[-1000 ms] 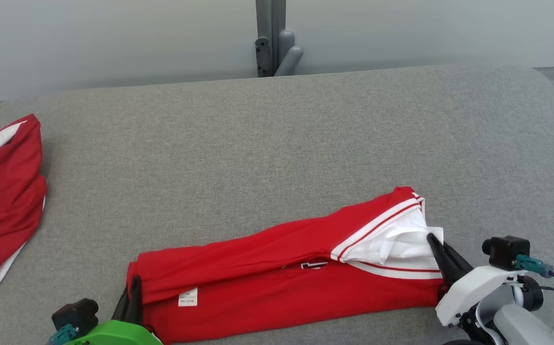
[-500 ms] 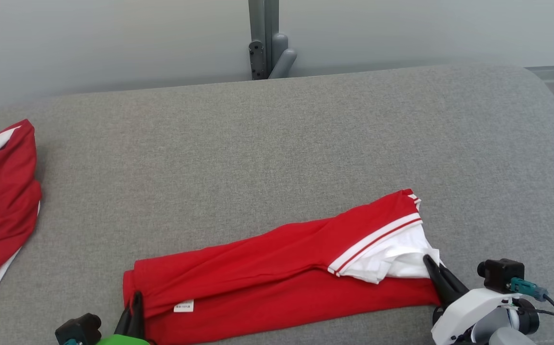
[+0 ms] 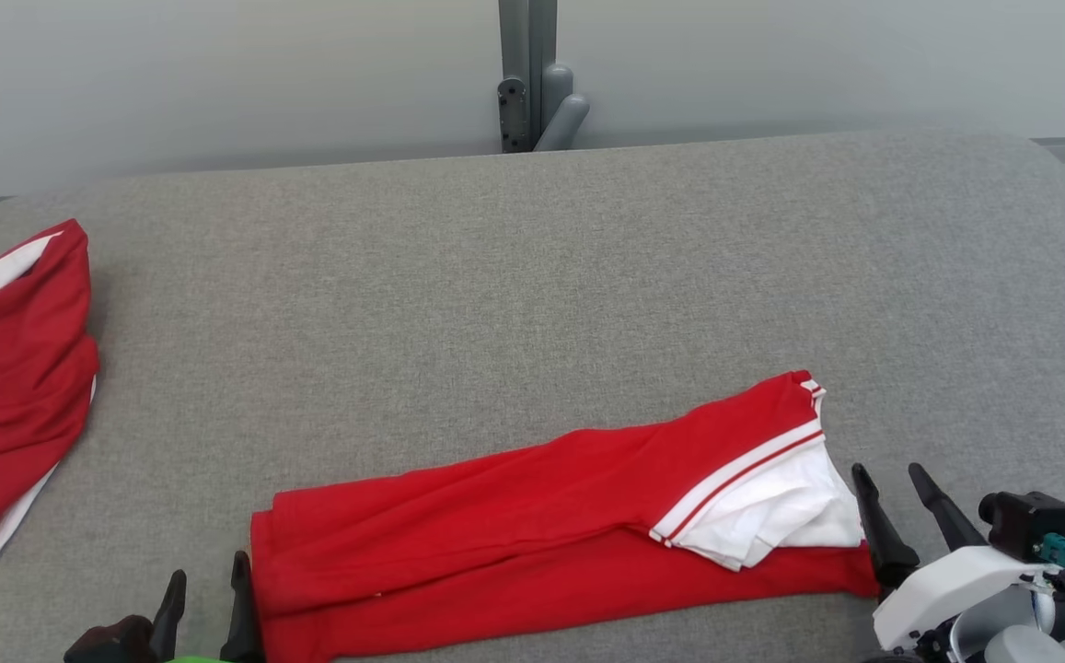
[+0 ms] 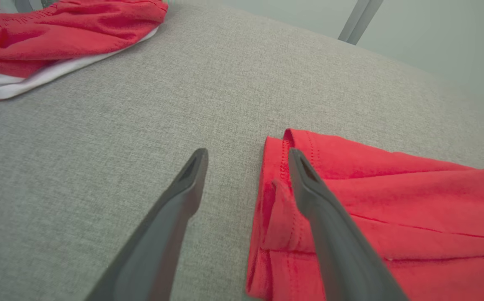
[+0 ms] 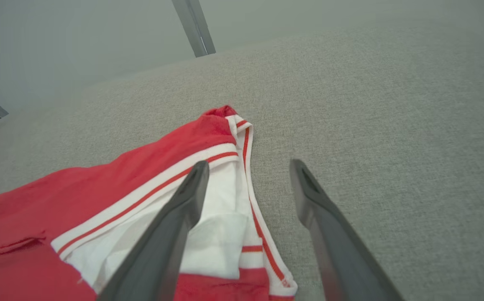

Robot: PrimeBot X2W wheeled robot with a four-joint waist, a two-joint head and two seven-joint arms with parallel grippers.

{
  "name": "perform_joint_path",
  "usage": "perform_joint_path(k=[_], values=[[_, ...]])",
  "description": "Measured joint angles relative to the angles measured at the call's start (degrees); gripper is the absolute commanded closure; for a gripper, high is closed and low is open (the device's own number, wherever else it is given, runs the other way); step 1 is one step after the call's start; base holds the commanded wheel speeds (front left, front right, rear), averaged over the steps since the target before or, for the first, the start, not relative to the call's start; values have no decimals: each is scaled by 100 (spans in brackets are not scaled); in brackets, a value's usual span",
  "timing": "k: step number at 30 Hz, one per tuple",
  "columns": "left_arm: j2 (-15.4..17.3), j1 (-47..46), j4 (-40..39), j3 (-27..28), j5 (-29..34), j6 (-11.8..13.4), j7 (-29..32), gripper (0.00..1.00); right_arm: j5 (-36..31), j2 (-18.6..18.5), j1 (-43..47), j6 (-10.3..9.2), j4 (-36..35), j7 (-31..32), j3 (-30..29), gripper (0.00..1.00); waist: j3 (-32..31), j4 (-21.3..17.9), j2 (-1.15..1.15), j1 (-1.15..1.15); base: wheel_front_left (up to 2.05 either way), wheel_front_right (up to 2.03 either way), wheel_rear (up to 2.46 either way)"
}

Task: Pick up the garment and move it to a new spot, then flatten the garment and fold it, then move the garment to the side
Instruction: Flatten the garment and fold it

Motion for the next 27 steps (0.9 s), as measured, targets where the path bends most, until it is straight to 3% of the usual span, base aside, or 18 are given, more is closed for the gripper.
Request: perform_joint_path(k=[6,18,27], values=[[-9,144,-186,-27,120,54,0,0,-344,145,-3,0,101,0,-98,0,-40,84,0,0,0,0,0],[-21,115,-198,-320,44,142,0,0,-843,214,-970,0,1539,420,68,0,150,371,2,0,0,0,0],[-21,108,-205,-324,44,182,0,0,-666,290,-1284,1,2238,858,242,0,239,536,1,0,0,0,0]])
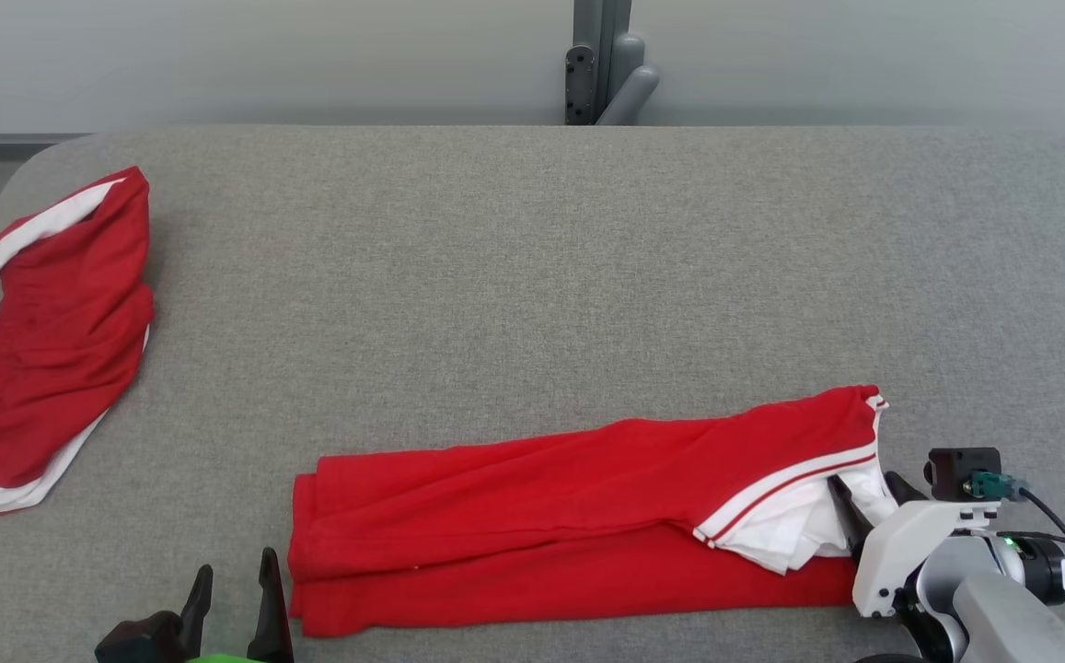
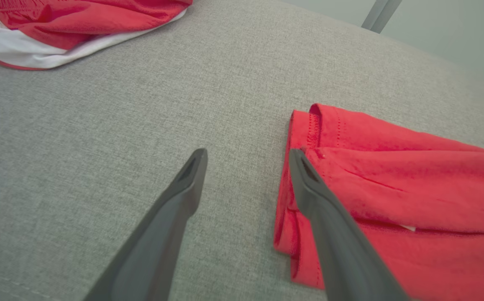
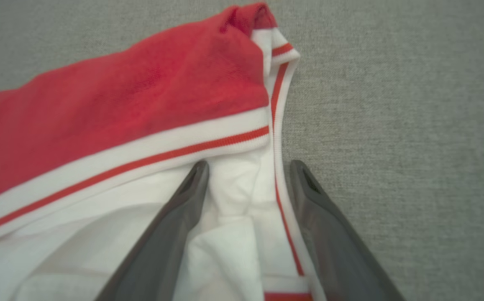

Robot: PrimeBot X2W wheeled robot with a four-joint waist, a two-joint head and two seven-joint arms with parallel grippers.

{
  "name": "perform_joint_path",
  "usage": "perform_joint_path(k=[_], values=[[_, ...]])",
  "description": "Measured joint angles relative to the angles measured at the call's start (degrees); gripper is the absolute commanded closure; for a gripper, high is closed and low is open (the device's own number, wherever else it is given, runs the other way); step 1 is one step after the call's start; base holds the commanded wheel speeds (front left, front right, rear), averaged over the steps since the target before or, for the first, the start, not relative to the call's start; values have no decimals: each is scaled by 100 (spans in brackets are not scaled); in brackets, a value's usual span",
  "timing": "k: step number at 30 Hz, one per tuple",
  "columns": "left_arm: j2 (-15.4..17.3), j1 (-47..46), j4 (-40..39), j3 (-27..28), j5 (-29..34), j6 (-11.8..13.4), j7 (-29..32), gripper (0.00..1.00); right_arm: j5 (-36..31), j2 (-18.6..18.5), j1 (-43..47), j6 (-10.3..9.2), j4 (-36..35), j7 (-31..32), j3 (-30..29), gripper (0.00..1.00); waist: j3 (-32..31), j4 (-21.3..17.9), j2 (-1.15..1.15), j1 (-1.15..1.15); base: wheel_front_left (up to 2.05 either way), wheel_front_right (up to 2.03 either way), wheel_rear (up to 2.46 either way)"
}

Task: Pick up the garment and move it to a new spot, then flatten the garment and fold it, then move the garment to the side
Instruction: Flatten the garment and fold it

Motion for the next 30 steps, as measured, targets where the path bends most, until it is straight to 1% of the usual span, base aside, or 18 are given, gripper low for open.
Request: perform_joint_path(k=[2,3,4,8,11,13,15,18,20,23,25,27,30], values=[[0,-5,-20,-3,0,2,0,0,113,19,-21,-1,45,131,110,0,12,2,0,0,0,0,0],[0,-18,-63,-18,0,2,0,0,288,15,-47,-2,55,199,176,37,34,5,-1,0,0,0,0],[0,-34,-79,-33,0,3,0,0,337,4,-64,-4,58,209,204,100,46,6,-1,0,0,0,0],[0,-82,-104,-81,-22,13,0,0,428,-41,-119,9,177,55,123,100,91,14,0,0,0,0,0],[0,-114,-107,-108,-34,13,0,0,443,-33,-204,51,432,-281,-115,100,127,19,0,0,0,0,0],[0,-122,-109,-120,-66,13,0,0,437,-81,-302,49,682,-528,-441,100,146,19,0,0,0,0,0],[0,-124,-111,-131,-74,13,0,0,331,-210,-374,44,957,-722,-795,100,160,12,0,0,0,0,0],[-1,-124,-107,-140,-104,12,0,0,194,-371,-421,40,1308,-835,-1323,100,176,-8,0,0,0,0,0],[0,-124,-103,-142,-122,11,0,0,78,-403,-430,10,1390,-861,-1577,100,183,-25,0,0,0,0,0],[0,-123,-101,-137,-141,0,0,0,-185,-388,-371,3,1040,-857,-1874,100,190,-82,0,0,0,0,0],[-1,-123,-88,-135,-156,-3,0,0,-324,-274,-280,0,665,-857,-1869,100,187,-135,0,0,0,0,0],[-1,-123,-88,-133,-158,-4,0,0,-424,-74,-172,-7,254,-857,-1617,100,176,-199,0,0,0,0,0],[0,-123,-99,-148,-164,-11,0,0,-360,164,-11,-7,-415,-858,-1025,100,144,-309,0,0,0,0,0]])
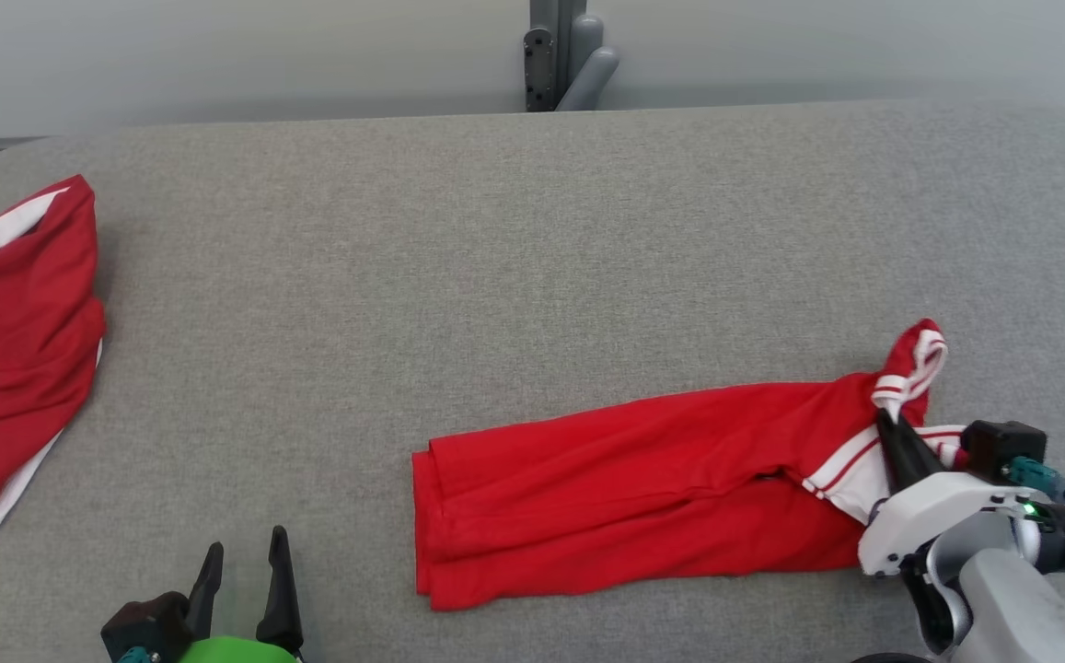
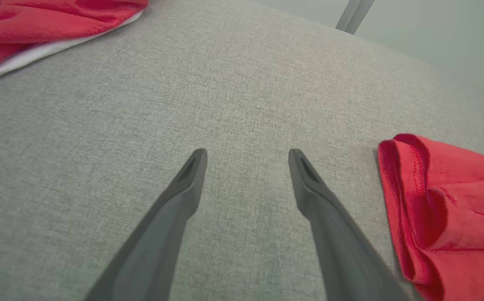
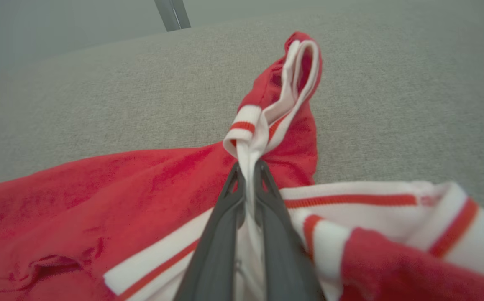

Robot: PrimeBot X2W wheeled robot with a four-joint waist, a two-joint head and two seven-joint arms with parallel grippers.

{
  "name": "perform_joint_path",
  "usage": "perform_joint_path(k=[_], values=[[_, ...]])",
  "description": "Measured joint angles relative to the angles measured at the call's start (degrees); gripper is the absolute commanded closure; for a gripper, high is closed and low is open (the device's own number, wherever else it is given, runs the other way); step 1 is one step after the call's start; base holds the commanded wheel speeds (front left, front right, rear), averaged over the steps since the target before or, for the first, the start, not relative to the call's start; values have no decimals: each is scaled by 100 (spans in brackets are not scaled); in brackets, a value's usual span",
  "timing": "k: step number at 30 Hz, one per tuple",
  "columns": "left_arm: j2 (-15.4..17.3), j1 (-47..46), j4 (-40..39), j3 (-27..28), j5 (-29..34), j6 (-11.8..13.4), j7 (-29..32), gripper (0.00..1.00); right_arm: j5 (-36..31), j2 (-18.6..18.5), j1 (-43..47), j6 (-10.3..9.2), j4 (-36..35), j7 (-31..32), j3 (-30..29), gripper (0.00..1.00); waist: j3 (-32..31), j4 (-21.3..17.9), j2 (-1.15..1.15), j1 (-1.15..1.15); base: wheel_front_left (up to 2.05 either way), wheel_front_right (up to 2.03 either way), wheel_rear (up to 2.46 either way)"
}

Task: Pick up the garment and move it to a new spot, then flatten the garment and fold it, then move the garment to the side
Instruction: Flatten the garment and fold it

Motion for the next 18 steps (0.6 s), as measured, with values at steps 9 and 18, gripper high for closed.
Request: perform_joint_path(k=[9,18], values=[[-2,-22,-43,-224,-73,-20,0,0,757,-142,553,0,-1855,427,1727,100,-142,-169,0,0,0,0,0],[-3,-125,-18,-482,-85,-71,0,0,1054,194,586,0,-2349,851,2892,100,-108,140,0,0,0,0,0]])
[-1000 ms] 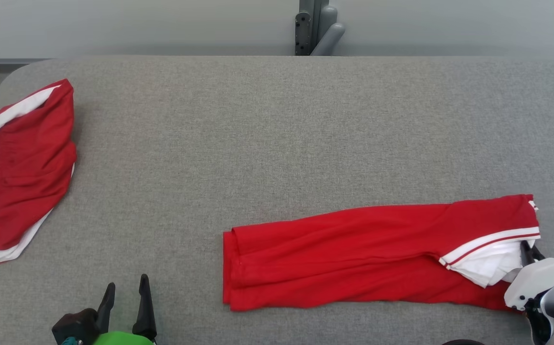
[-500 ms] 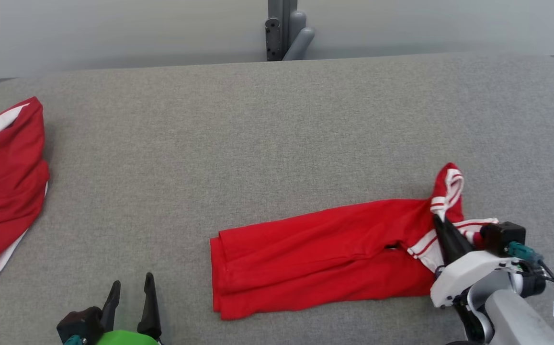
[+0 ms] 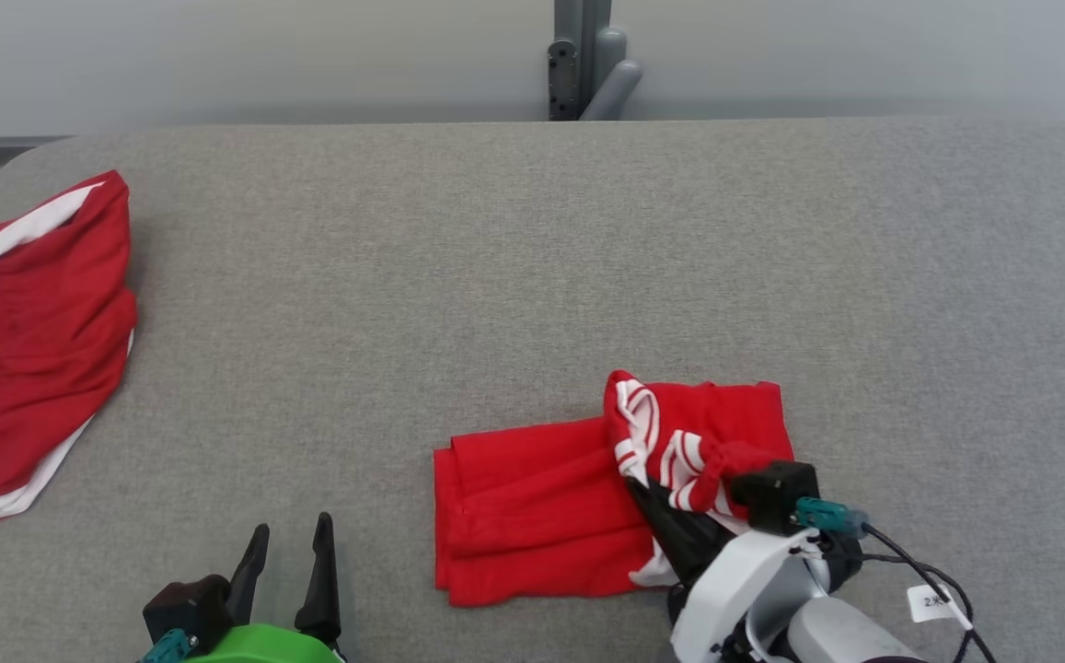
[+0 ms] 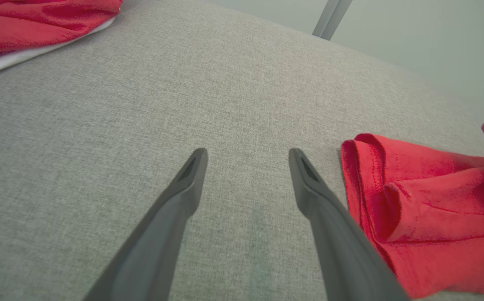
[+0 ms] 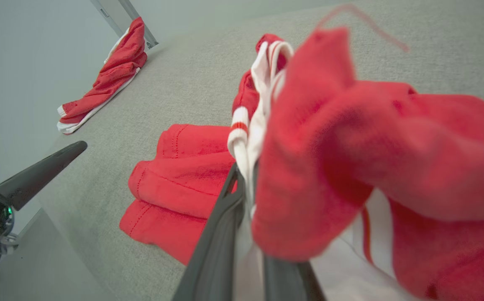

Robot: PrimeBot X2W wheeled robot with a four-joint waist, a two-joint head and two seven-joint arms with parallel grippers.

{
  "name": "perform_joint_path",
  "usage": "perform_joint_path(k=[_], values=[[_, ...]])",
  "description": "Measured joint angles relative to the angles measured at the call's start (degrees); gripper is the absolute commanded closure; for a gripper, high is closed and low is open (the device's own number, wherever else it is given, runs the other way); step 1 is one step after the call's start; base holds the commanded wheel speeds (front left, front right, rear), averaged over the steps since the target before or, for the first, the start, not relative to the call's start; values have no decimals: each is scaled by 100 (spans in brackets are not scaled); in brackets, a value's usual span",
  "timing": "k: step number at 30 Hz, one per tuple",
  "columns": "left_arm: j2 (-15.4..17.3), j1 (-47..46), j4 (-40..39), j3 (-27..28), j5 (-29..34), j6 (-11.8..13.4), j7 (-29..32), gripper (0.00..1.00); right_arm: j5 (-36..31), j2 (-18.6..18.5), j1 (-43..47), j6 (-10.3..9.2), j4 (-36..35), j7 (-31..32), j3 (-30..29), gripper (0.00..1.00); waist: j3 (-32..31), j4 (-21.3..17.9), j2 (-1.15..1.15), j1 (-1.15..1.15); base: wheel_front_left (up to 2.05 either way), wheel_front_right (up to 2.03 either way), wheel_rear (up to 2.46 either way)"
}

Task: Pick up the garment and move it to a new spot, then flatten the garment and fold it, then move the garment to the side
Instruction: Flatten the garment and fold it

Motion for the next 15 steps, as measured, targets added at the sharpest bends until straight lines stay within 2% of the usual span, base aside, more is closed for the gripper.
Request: perform_joint_path(k=[5,14,15], values=[[2,-13,25,-80,-1,-25,0,0,54,283,-265,0,280,-25,410,100,21,291,0,0,0,0,0],[2,-12,71,-100,-3,-52,0,0,223,556,-739,0,1010,-304,932,100,79,795,0,0,0,0,0],[3,-12,71,-89,-2,-53,0,0,244,564,-781,0,1089,-338,970,66,87,830,0,0,0,0,0]])
